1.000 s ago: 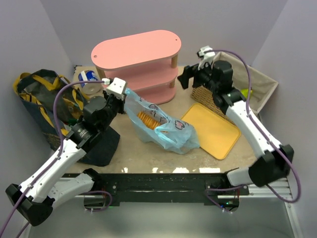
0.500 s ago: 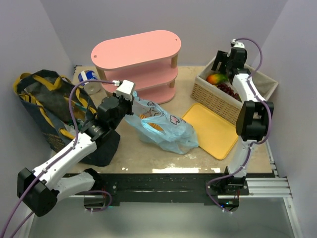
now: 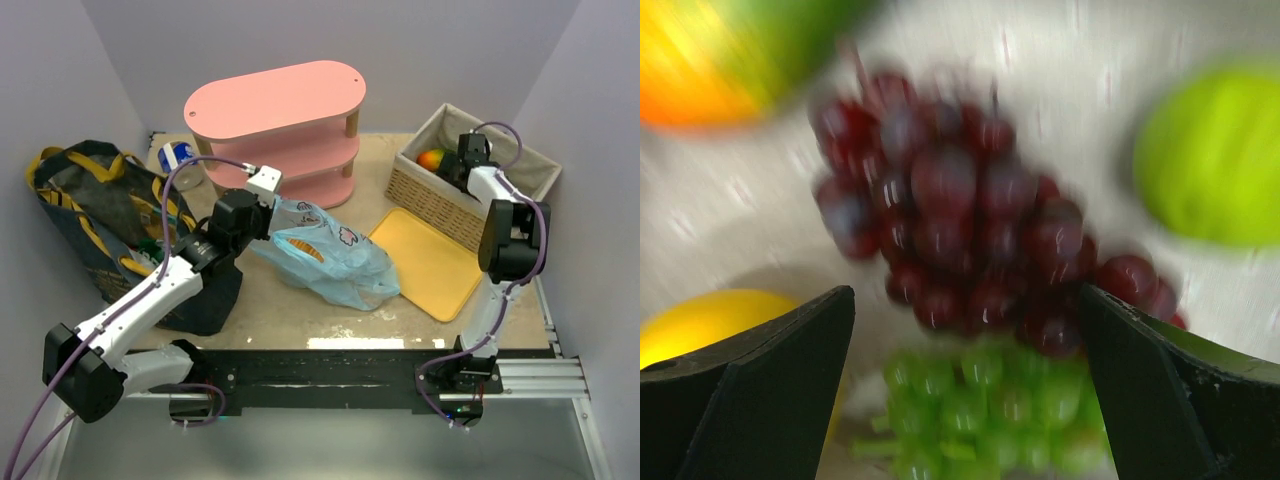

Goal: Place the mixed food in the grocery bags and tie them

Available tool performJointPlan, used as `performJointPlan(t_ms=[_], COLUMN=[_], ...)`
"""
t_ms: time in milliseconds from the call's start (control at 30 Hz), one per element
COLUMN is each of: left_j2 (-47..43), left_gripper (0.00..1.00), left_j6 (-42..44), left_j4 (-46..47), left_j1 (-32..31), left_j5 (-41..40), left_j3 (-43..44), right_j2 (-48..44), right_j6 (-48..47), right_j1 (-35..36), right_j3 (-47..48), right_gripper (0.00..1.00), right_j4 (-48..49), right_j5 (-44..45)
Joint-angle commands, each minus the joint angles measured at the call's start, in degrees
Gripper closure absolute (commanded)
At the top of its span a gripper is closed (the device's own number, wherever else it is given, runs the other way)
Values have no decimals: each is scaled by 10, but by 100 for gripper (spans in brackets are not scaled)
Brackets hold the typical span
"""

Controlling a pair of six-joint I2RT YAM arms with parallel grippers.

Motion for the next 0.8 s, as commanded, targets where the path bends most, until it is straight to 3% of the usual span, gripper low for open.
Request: performJointPlan(t_ms=[0, 200, 400, 567, 767], left_j2=[12, 19, -3, -10, -5], left_gripper=[100, 100, 100, 100, 100], left_j6=[6, 6, -7, -2, 17], left_j4=[-9, -16, -38, -45, -44], left_j1=[11, 13, 15, 17, 16], left_j5=[-8, -30, -143, -179, -187], left_j3=[38, 55, 49, 48, 54], right_j2=[-69, -57, -43, -49, -68], right_j6=[65, 68, 79, 98, 60], right_j1=[8, 61, 105, 115, 96], right_j3=[-51, -28, 7, 15, 65], right_gripper=[4, 6, 6, 6, 2], right_j4=[-47, -97, -123, -129, -118], right_j5=[-42, -91, -123, -147, -106])
